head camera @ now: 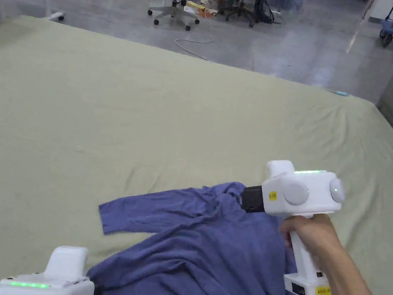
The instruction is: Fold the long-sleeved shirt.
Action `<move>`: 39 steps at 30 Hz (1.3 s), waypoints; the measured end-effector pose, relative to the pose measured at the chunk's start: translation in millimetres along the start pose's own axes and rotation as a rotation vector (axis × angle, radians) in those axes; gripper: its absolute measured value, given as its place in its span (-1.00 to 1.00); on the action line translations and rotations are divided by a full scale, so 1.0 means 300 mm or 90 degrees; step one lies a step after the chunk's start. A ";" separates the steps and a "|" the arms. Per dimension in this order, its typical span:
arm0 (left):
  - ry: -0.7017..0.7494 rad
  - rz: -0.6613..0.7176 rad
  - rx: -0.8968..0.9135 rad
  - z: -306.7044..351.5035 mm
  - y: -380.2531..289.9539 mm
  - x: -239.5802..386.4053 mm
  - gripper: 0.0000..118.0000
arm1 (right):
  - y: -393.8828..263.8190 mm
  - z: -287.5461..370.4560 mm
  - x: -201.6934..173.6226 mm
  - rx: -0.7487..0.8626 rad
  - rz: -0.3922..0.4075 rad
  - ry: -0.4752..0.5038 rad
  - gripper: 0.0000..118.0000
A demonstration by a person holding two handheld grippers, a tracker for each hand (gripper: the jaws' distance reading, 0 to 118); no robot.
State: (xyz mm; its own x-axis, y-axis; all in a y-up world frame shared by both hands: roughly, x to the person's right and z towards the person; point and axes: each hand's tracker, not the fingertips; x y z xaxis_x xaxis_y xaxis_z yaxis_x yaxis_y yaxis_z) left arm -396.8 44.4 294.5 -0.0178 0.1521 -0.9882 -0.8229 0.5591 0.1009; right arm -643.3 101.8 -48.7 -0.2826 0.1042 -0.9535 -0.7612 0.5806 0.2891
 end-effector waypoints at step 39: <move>-0.046 -0.041 0.465 0.731 1.433 0.248 -0.98 | 0.700 1.199 0.343 0.443 -0.030 -0.220 -1.00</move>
State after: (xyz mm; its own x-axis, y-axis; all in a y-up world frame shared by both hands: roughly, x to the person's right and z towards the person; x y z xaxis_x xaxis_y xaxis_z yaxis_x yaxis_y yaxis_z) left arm -627.6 474.8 289.7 0.0767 0.1400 -0.9872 -0.2330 0.9652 0.1187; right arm -622.4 524.9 -116.7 0.0256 0.2462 -0.9689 -0.1946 0.9519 0.2367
